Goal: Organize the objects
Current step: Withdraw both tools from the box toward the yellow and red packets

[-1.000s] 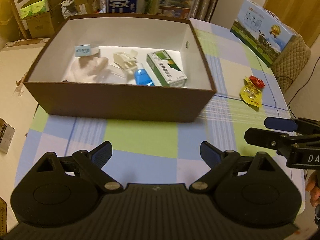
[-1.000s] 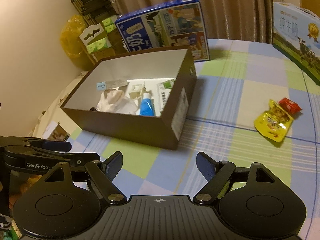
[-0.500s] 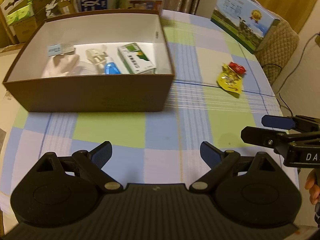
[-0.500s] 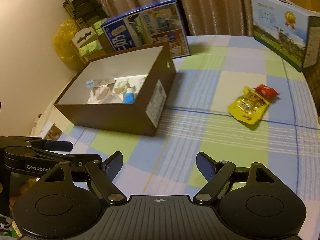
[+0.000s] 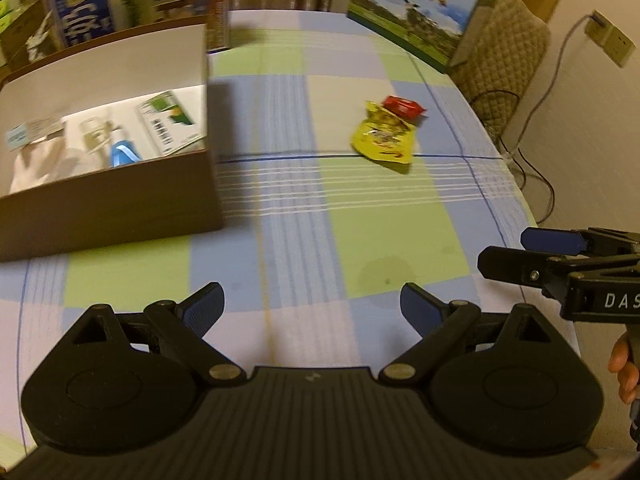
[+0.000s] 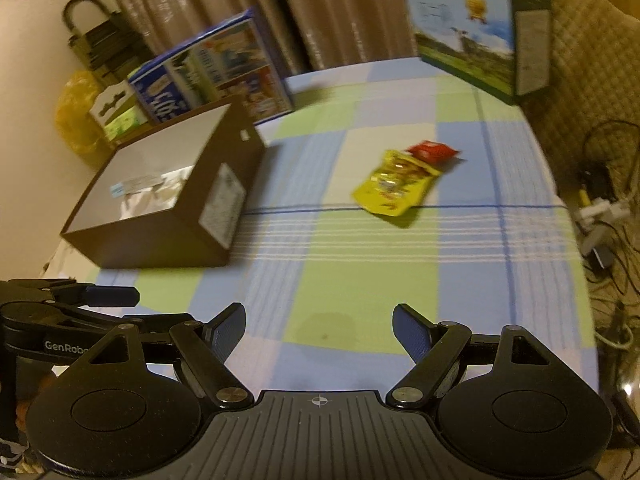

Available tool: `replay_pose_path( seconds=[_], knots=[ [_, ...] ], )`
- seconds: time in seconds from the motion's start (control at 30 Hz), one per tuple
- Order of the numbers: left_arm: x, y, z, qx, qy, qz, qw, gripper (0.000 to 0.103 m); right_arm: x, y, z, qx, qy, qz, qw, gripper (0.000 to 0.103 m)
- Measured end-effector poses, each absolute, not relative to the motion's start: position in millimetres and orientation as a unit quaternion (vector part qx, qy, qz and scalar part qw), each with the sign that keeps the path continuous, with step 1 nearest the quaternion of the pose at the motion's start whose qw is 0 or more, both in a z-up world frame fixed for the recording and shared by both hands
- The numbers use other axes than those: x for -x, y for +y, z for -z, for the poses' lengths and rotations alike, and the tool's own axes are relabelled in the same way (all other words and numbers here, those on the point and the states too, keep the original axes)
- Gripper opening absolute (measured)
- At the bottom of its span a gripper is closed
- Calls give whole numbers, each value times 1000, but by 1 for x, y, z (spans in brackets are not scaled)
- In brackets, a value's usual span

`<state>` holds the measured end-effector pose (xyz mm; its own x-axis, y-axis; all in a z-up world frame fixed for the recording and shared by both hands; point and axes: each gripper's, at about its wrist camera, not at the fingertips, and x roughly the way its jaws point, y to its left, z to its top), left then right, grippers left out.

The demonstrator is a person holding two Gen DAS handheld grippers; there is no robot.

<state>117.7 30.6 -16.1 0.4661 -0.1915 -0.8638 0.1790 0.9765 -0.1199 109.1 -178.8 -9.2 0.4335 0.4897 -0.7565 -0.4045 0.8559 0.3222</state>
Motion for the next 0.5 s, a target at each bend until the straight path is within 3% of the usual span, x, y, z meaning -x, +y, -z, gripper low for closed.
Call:
replay_pose_path(
  seconds=[0.5],
  knots=[
    [-165, -36, 34, -30, 499, 162, 851, 93, -139, -234, 28, -63, 474, -207, 854, 78]
  ],
)
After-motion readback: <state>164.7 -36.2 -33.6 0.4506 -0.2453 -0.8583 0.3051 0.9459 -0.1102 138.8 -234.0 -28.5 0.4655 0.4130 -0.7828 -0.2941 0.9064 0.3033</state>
